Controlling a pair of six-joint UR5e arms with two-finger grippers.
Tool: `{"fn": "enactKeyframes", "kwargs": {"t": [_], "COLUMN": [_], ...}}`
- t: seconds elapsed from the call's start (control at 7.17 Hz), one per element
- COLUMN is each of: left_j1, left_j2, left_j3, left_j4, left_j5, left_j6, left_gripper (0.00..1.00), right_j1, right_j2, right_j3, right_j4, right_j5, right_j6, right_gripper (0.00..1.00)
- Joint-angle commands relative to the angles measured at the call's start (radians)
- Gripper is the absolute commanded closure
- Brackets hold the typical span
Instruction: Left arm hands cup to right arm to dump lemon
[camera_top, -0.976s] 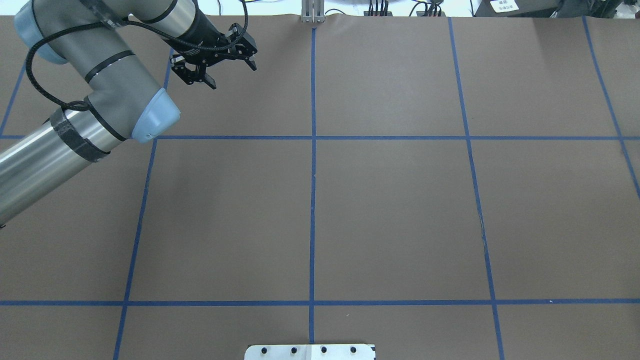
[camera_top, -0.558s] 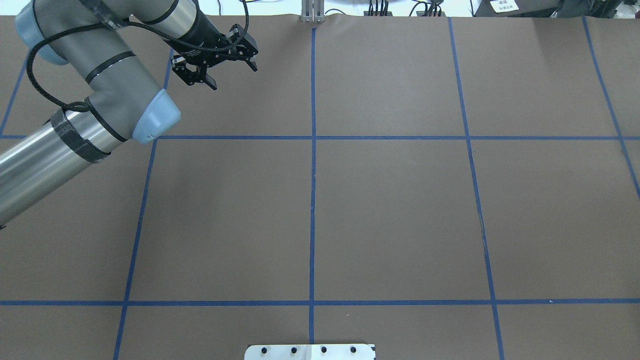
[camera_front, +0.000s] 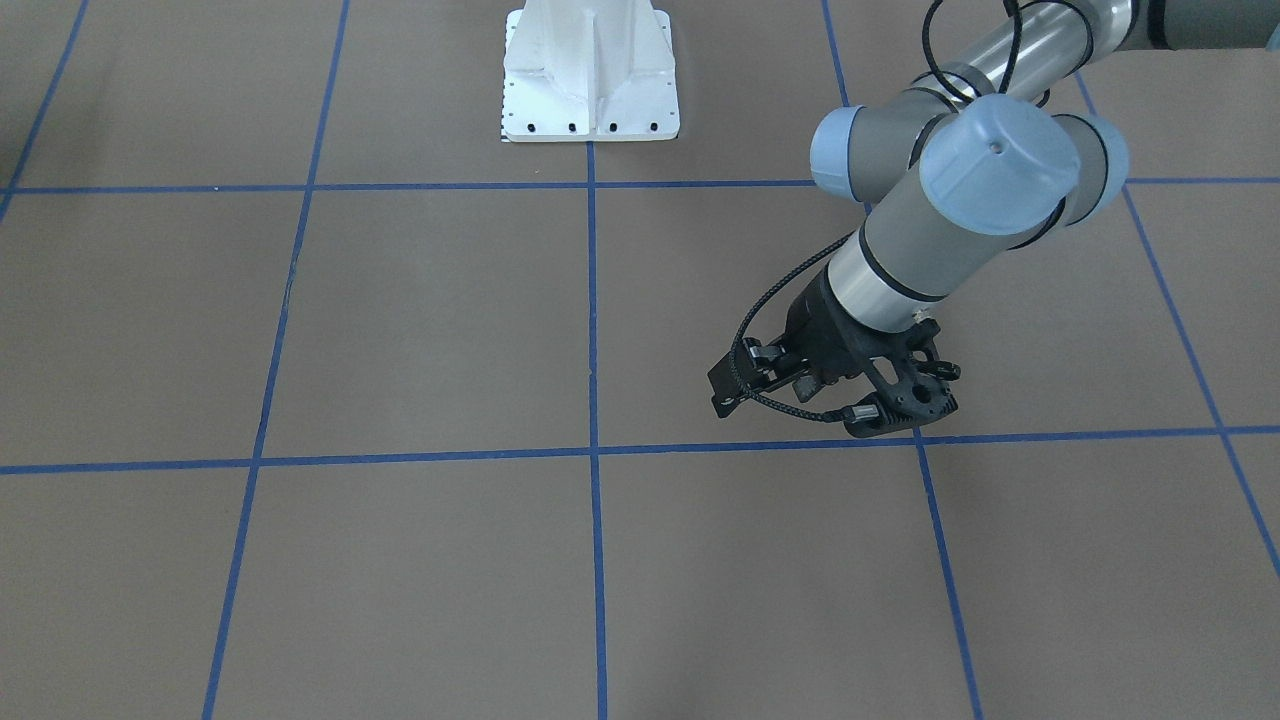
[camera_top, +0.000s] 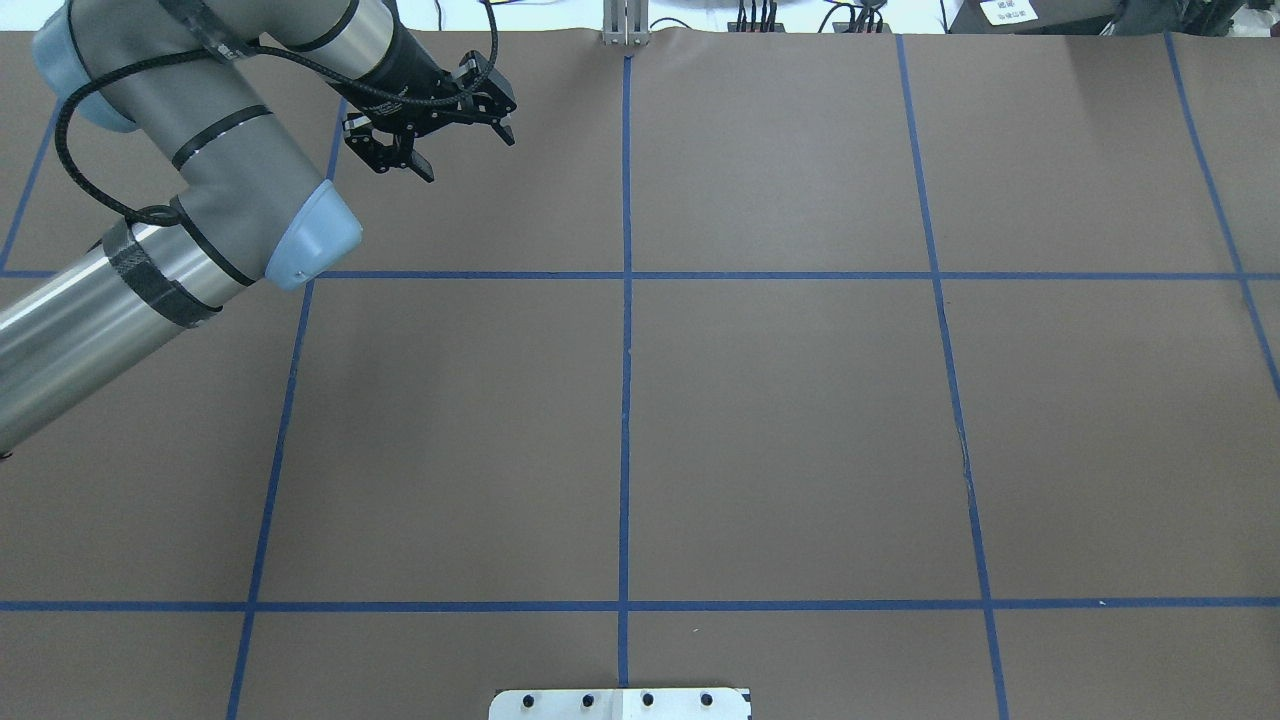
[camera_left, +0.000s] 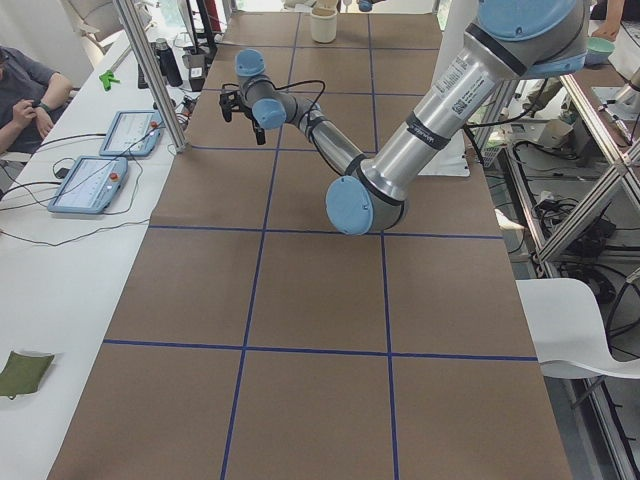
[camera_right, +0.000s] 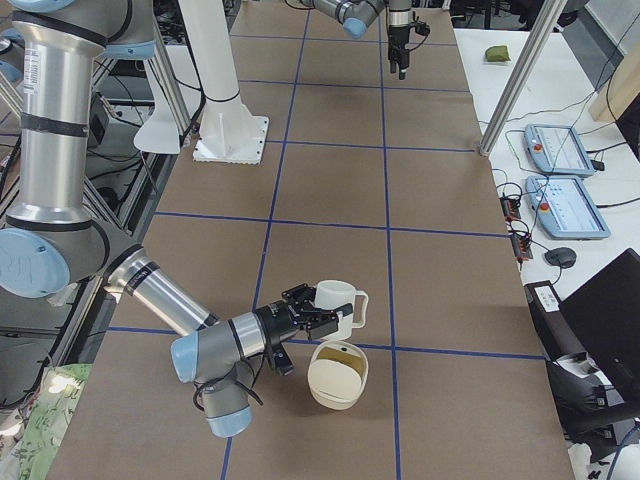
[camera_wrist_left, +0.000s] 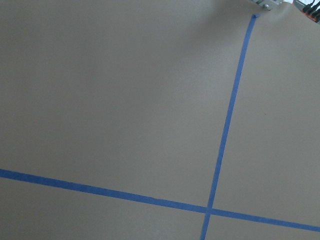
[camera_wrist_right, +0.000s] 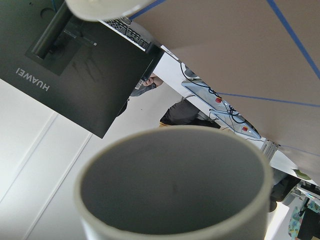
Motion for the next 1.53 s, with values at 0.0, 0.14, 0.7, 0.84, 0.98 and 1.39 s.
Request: {"fn": "enactKeyframes", "kwargs": {"t": [0.0, 0.14, 0.7, 0.84, 0.98, 1.39], "left_j1": [0.001, 0.001, 0.001, 0.001, 0.001, 0.001], "left_j2": [0.001, 0.001, 0.001, 0.003, 0.003, 0.004], "left_j3": [0.0, 0.0, 0.0, 0.0, 0.0, 0.0], "left_j4": [0.0, 0.0, 0.0, -0.002, -0.002, -0.005], "left_j5": [0.0, 0.0, -0.002, -0.002, -0.002, -0.002], "left_j6": [0.0, 0.0, 0.0, 0.0, 0.0, 0.002], "left_gripper": [0.0, 0.0, 0.0, 0.0, 0.0, 0.0], "right_j1": [-0.001, -0.001, -0.004, -0.004, -0.004, -0.003], "right_j2": [-0.001, 0.001, 0.009, 0.007, 0.007, -0.008], "right_j3": [0.007, 0.007, 0.028, 0.036, 0.045, 0.197], "right_j4": [0.006, 0.027, 0.021, 0.021, 0.015, -0.233], "right_j5": [0.01, 0.013, 0.122, 0.169, 0.226, 0.298], "right_j6": [-0.228, -0.343, -0.884, -1.037, -1.204, -1.59], "right_gripper": [0.7, 0.7, 0.7, 0.7, 0.7, 0.69]}}
